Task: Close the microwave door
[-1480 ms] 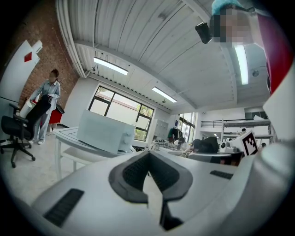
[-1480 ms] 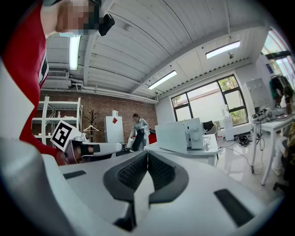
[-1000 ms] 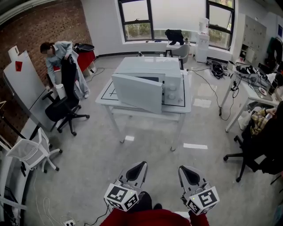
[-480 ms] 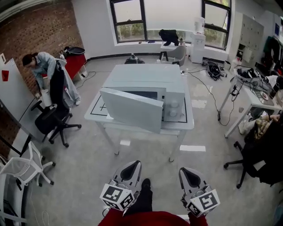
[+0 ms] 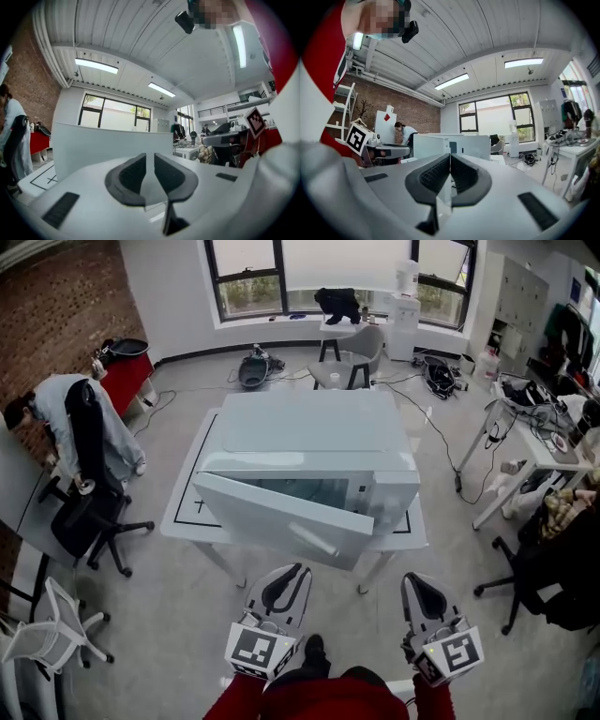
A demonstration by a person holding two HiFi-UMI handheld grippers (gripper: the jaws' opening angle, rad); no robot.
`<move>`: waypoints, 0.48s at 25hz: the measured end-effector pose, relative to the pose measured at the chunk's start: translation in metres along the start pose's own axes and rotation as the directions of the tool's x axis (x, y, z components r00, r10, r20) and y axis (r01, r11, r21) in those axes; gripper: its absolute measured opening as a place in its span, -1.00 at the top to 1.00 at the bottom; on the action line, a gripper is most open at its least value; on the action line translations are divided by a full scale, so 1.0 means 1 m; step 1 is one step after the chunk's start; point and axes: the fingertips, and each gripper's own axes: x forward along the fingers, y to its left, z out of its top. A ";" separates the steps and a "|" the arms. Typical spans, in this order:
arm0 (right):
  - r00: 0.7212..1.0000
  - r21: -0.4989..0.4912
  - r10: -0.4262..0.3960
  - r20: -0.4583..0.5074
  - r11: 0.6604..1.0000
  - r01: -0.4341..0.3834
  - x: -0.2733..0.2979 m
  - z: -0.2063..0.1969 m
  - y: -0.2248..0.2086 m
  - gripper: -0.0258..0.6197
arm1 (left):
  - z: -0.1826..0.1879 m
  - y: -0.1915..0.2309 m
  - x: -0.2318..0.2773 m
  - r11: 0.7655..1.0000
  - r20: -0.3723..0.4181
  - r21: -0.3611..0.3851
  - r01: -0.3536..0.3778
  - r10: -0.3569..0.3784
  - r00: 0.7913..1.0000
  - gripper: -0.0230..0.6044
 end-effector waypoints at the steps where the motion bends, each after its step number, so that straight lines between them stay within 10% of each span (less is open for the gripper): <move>1: 1.000 -0.005 -0.011 -0.006 1.000 0.011 0.005 0.001 -0.003 0.88 | 0.002 0.004 0.006 1.000 0.006 0.015 -0.001 0.001 1.000 0.73; 4: 0.997 -0.018 -0.062 -0.054 0.998 0.061 0.008 -0.004 -0.017 0.88 | 0.020 0.009 0.019 0.990 0.081 0.139 -0.024 0.013 0.997 0.47; 9: 0.994 -0.042 -0.093 -0.063 0.995 0.091 0.011 -0.001 -0.041 0.88 | 0.035 0.010 0.028 0.886 -0.002 0.462 -0.050 0.058 0.998 0.12; 12: 0.994 -0.056 -0.092 -0.064 0.994 0.089 0.020 0.004 -0.050 0.88 | 0.035 0.009 0.034 0.734 -0.062 0.680 -0.007 0.067 0.996 0.09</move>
